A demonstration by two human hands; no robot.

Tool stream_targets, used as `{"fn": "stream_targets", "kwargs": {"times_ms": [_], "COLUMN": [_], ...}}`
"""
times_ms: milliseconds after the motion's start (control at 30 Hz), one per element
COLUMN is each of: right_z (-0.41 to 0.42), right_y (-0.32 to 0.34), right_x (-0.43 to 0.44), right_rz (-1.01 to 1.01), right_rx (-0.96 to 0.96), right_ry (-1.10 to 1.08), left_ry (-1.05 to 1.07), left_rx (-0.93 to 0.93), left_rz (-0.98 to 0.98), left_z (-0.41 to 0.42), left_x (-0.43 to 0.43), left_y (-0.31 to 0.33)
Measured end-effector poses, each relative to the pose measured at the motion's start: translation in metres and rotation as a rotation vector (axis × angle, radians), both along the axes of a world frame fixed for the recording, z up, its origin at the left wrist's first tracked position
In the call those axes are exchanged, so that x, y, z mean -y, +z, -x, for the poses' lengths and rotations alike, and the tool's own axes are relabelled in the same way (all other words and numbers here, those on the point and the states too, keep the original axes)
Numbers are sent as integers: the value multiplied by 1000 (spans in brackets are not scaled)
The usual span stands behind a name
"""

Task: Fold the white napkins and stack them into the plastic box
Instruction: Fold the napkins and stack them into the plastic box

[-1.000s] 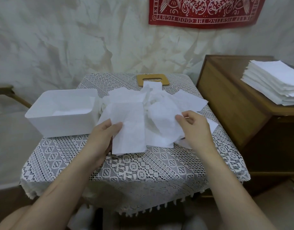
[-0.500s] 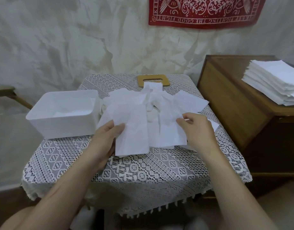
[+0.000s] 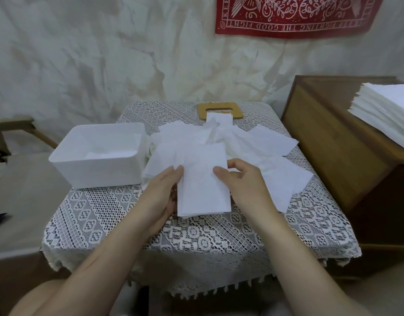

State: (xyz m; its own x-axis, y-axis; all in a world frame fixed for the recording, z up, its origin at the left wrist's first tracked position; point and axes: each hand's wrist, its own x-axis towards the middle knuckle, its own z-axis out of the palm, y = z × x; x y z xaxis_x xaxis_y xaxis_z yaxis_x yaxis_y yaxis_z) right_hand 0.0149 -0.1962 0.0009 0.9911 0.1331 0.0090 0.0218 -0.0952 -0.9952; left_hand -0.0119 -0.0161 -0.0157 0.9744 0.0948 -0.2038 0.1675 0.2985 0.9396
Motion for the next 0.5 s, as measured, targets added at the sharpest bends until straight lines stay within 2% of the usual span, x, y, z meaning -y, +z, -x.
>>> {"fn": "stream_targets", "kwargs": {"times_ms": [100, 500], "right_z": [-2, 0], "right_y": [-4, -6], "right_x": [-2, -10], "right_rz": [74, 9], "right_rx": [42, 52], "right_ry": [-35, 22], "left_ry": [19, -17], "left_rx": [-8, 19], "left_rz": [6, -15], "left_z": [0, 3], "left_x": [1, 3], "left_y": [-1, -1]}}
